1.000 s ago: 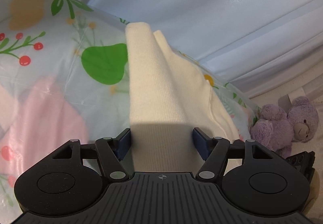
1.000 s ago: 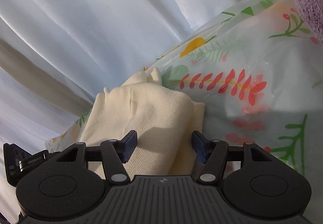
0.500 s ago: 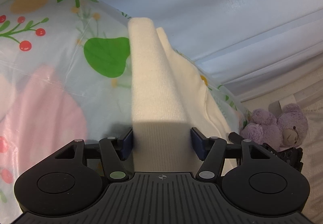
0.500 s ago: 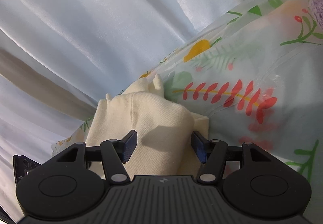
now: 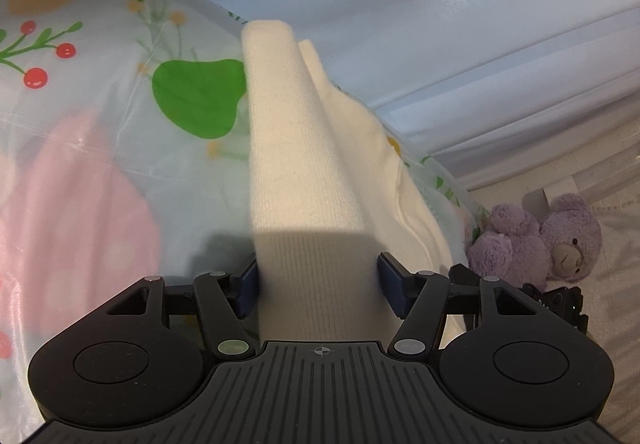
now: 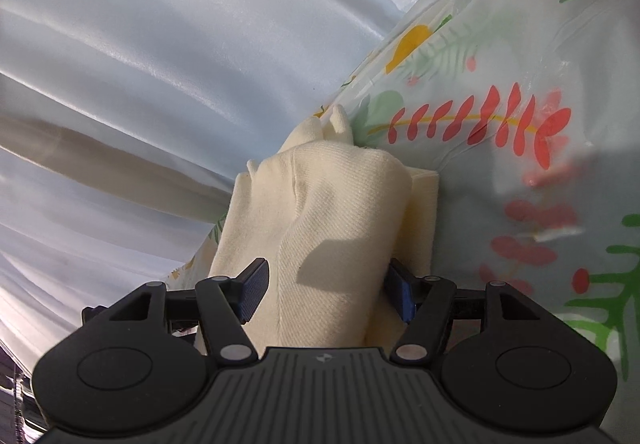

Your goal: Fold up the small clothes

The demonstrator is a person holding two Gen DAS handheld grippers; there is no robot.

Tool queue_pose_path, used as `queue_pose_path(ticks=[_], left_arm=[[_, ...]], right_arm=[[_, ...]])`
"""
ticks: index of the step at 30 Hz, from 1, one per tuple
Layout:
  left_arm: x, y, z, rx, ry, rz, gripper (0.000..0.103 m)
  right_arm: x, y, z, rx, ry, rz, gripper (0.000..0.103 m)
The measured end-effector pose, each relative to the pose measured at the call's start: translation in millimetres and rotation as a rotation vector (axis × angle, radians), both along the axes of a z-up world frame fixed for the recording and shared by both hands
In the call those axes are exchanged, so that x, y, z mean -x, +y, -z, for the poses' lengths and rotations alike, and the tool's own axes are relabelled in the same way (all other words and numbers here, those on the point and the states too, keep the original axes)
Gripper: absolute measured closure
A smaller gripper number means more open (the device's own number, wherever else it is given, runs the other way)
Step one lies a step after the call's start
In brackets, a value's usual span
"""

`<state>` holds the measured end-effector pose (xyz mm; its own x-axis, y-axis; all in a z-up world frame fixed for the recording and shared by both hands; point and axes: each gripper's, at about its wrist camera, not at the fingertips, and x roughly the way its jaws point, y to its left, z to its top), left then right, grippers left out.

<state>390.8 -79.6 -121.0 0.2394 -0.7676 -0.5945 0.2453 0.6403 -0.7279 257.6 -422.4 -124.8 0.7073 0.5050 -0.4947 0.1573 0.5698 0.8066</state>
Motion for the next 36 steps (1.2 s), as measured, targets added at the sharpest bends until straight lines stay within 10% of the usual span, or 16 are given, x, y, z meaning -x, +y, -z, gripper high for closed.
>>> queue_pose_path(ticks=[12,24,36], left_arm=[[11.3,-1.4,0.0,-0.016,-0.094,-0.024,0.043],[39.4,21.7,-36.5,0.014,-0.186,-0.068,0.061],[74.4,107.0,-56.8,-0.080,-0.182,-0.204,0.059]], right_arm=[[-5.9,20.3,3.2,0.037,-0.027,0.003,0.065],[0.5,71.4,-56.6,0.102,-0.138,-0.085,0.086],[-7.7,147.3,-59.3,0.100,-0.154,-0.237,0.085]])
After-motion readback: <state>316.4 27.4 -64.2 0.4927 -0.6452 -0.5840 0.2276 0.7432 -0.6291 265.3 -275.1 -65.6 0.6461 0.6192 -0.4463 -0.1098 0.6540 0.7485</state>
